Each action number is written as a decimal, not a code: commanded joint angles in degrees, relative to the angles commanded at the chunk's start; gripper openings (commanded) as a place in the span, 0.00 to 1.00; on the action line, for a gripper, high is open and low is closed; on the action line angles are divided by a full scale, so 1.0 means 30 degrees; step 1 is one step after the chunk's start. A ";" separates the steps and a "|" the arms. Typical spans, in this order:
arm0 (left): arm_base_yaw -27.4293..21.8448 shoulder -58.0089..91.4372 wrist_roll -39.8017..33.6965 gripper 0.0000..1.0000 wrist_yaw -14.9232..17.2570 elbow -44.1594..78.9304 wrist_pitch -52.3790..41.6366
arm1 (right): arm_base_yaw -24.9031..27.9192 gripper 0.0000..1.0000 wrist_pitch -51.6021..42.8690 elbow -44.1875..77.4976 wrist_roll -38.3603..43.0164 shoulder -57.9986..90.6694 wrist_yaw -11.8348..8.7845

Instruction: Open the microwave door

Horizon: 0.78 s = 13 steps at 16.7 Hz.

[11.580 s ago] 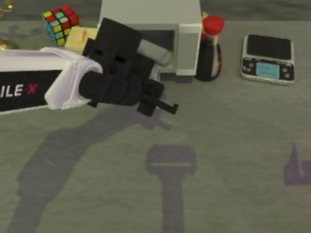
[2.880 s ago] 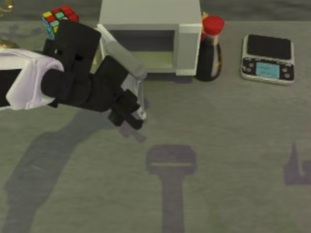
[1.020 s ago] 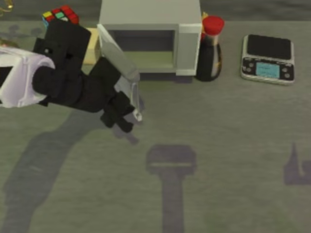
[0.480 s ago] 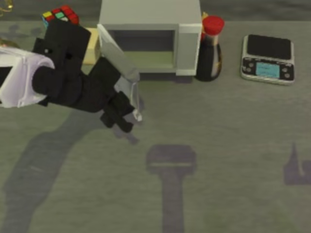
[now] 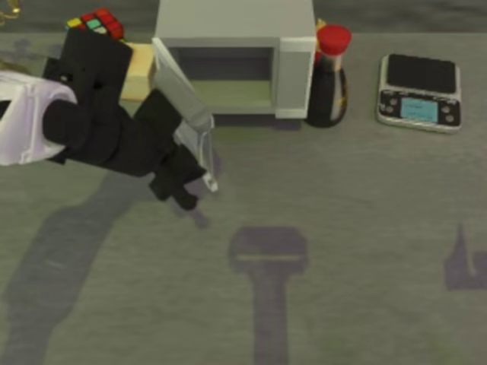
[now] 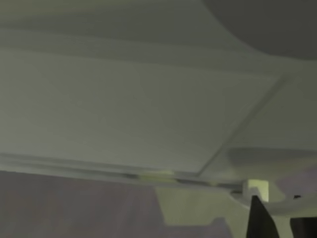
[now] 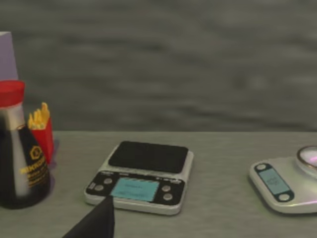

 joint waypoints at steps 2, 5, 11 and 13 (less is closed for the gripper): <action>0.0223 0.0035 0.0414 0.00 0.0232 -0.0006 -0.0238 | 0.0000 1.00 0.0000 0.0000 0.0000 0.0000 0.0000; 0.0245 0.0043 0.0471 0.00 0.0260 -0.0007 -0.0269 | 0.0000 1.00 0.0000 0.0000 0.0000 0.0000 0.0000; 0.0245 0.0043 0.0471 0.00 0.0260 -0.0007 -0.0269 | 0.0000 1.00 0.0000 0.0000 0.0000 0.0000 0.0000; 0.0245 0.0043 0.0471 0.00 0.0260 -0.0007 -0.0269 | 0.0000 1.00 0.0000 0.0000 0.0000 0.0000 0.0000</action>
